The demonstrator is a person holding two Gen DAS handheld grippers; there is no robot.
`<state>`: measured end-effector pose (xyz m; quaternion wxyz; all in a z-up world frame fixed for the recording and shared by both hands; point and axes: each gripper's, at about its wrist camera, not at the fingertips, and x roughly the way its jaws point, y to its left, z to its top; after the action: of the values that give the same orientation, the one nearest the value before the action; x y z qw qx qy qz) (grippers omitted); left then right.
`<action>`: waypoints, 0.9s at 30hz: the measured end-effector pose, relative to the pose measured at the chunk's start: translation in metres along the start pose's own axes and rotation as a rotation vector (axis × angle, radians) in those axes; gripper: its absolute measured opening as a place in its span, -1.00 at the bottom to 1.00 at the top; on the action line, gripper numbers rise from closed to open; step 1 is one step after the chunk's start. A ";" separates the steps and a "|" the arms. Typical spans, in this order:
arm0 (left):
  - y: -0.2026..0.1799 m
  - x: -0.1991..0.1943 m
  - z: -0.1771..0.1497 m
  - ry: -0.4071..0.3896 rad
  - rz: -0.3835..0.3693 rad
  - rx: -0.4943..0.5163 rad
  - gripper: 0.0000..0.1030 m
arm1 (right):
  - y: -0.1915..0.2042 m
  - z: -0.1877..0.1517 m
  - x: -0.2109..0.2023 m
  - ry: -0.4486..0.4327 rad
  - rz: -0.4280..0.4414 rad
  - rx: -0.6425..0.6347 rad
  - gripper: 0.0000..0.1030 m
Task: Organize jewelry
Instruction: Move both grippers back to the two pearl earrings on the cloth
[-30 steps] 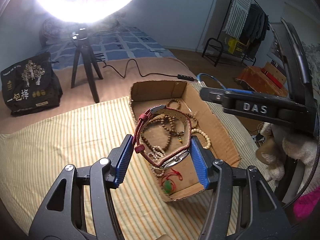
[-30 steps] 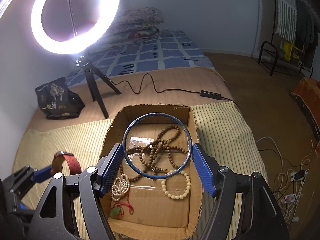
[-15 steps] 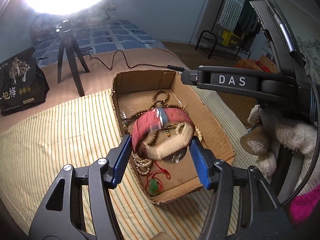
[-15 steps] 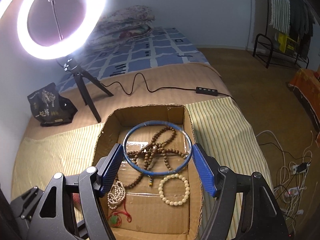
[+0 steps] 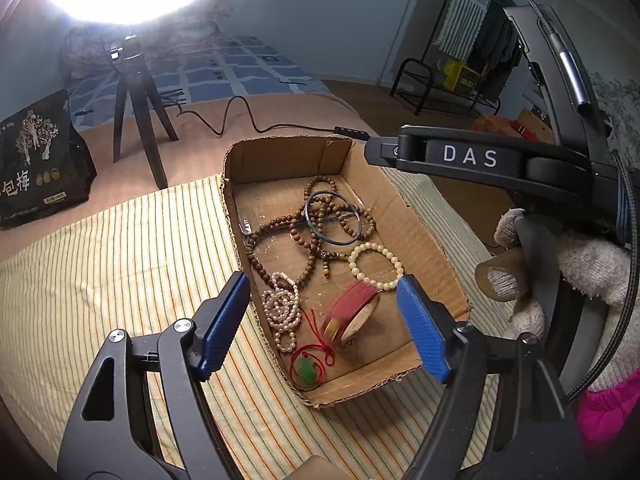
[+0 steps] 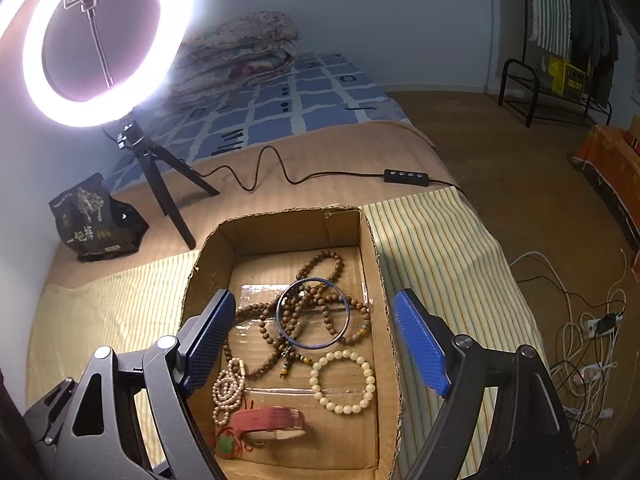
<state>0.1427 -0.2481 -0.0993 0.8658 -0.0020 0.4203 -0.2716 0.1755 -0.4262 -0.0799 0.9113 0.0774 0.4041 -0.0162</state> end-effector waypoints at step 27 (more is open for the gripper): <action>0.081 -0.086 -0.016 -0.101 0.124 -0.017 0.51 | 0.031 -0.019 -0.062 -0.094 0.045 -0.095 0.59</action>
<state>0.1262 -0.1348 -0.0657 0.9011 0.0031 0.3776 -0.2132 0.1226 -0.3951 -0.0425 0.9320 0.0421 0.3594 0.0199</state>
